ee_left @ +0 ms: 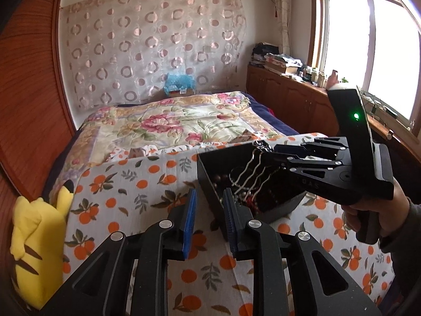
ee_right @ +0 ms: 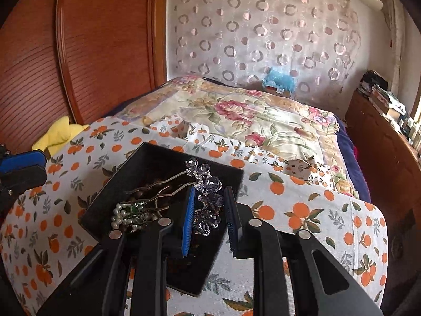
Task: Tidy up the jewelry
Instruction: 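Carry the earring and hairpin into the black box and open both tools, then grasp the jade bangle with the right tool while the left tool grasps the gold ring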
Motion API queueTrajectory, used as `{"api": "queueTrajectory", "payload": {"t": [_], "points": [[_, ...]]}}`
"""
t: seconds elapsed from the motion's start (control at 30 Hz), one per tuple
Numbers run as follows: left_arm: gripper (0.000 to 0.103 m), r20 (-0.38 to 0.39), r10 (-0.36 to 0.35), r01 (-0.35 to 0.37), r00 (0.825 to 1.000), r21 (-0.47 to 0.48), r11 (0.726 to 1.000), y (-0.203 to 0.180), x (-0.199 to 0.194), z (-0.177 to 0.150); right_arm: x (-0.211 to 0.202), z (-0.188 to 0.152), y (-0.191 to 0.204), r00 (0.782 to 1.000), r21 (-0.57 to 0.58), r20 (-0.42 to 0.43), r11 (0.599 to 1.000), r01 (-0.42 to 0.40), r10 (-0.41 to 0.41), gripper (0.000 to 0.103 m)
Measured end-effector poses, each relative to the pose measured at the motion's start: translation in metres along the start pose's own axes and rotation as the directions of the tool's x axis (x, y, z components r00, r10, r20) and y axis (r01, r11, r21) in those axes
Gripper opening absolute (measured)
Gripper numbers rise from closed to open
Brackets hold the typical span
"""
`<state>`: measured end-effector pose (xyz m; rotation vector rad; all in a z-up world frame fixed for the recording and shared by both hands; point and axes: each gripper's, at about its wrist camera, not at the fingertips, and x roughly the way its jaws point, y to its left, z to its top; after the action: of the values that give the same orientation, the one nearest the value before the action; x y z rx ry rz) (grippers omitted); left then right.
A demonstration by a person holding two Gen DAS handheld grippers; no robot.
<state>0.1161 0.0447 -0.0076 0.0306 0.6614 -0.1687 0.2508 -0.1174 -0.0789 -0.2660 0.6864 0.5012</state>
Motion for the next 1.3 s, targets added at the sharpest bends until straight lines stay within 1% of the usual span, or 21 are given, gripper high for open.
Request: {"api": "queueTrajectory", "payload": {"t": [0.07, 0.3, 0.43, 0.53, 0.63, 0.7, 0.9, 1.1, 1.13, 1.17, 1.2, 1.23, 1.3], "points": [[0.025, 0.000, -0.002, 0.002, 1.000, -0.002, 1.000, 0.000, -0.001, -0.004, 0.001, -0.001, 0.003, 1.000, -0.010, -0.002, 1.000, 0.003, -0.003, 0.025], [0.026, -0.017, -0.026, 0.026, 1.000, -0.009, 1.000, -0.005, -0.007, -0.029, -0.008, -0.005, 0.006, 1.000, -0.016, 0.020, 1.000, -0.017, 0.018, 0.027], [0.027, -0.028, -0.040, 0.039, 0.999, -0.016, 0.999, -0.008, -0.012, -0.045, -0.031, -0.019, 0.006, 0.999, -0.025, 0.038, 0.999, -0.028, 0.028, 0.027], [0.028, -0.036, -0.056, 0.055, 0.998, -0.023, 0.998, -0.011, -0.015, -0.057, -0.060, -0.043, 0.011, 0.997, -0.044, 0.053, 0.998, -0.047, 0.049, 0.027], [0.033, -0.046, -0.076, 0.075, 0.996, -0.031, 0.997, -0.016, -0.018, -0.068, -0.082, -0.069, 0.015, 0.997, -0.062, 0.047, 0.996, -0.059, 0.062, 0.027], [0.033, -0.055, -0.090, 0.089, 0.994, -0.032, 0.996, -0.022, -0.019, -0.075, -0.098, -0.091, 0.016, 0.997, -0.062, 0.035, 0.996, -0.071, 0.073, 0.027], [0.033, -0.066, -0.105, 0.105, 0.992, -0.011, 0.994, -0.036, -0.026, -0.088, -0.118, -0.132, 0.013, 0.996, -0.015, -0.005, 0.995, -0.095, 0.094, 0.028], [0.033, -0.089, -0.100, 0.100, 0.991, -0.008, 0.995, -0.035, -0.037, -0.105, -0.124, -0.156, 0.024, 0.993, -0.012, -0.026, 0.993, -0.118, 0.118, 0.028], [0.034, -0.094, -0.095, 0.094, 0.991, -0.008, 0.996, -0.034, -0.038, -0.107, -0.123, -0.159, 0.027, 0.991, -0.012, -0.031, 0.992, -0.129, 0.128, 0.033], [0.034, -0.097, -0.090, 0.089, 0.991, -0.009, 0.996, -0.032, -0.039, -0.109, -0.122, -0.161, 0.031, 0.990, -0.015, -0.034, 0.990, -0.140, 0.140, 0.045], [0.034, -0.101, -0.086, 0.085, 0.991, -0.011, 0.996, -0.030, -0.039, -0.112, -0.122, -0.163, 0.034, 0.989, -0.017, -0.032, 0.989, -0.146, 0.145, 0.050], [0.034, -0.106, -0.082, 0.081, 0.991, -0.013, 0.997, -0.028, -0.040, -0.114, -0.122, -0.164, 0.039, 0.988, -0.024, -0.032, 0.988, -0.153, 0.152, 0.055], [0.034, -0.112, -0.077, 0.075, 0.991, -0.021, 0.997, -0.024, -0.041, -0.118, -0.118, -0.164, 0.046, 0.985, -0.035, -0.044, 0.985, -0.168, 0.166, 0.055]]}}
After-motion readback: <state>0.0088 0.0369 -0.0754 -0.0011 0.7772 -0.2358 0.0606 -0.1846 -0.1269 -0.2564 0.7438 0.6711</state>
